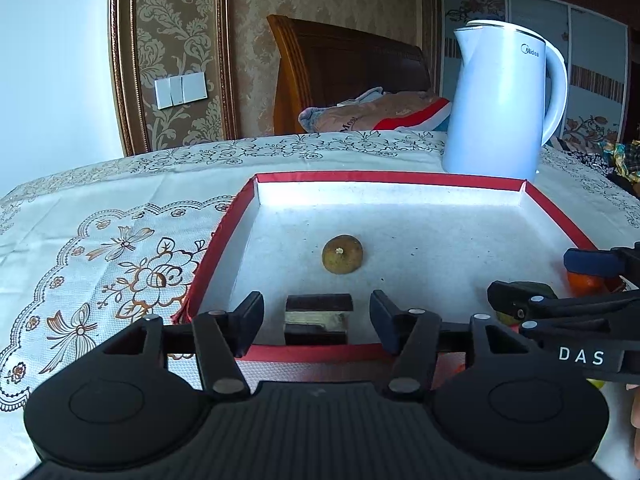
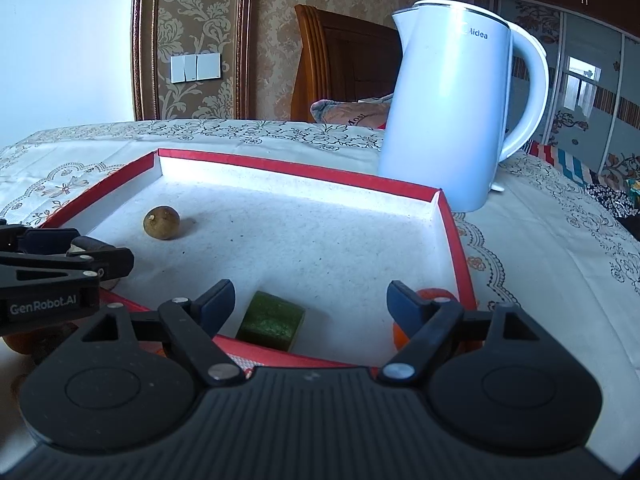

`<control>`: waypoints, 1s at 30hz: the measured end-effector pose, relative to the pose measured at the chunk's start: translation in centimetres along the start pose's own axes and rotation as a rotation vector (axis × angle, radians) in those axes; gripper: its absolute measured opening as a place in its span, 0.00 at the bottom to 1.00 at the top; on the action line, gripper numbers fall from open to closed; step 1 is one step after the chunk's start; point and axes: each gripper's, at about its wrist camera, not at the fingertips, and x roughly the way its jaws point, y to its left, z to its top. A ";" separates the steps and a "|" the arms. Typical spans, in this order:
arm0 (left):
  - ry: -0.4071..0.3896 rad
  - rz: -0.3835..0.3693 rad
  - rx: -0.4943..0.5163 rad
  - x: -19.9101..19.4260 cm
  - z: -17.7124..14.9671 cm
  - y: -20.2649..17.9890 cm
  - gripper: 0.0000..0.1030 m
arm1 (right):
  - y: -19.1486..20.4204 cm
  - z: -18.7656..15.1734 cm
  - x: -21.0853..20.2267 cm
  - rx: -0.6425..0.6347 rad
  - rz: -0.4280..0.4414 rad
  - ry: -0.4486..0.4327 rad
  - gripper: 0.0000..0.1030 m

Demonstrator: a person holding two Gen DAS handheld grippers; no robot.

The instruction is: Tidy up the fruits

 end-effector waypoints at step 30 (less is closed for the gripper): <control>-0.097 -0.036 -0.068 -5.3 -1.4 2.3 0.58 | -1.1 -1.1 -3.0 0.080 0.083 -0.059 0.91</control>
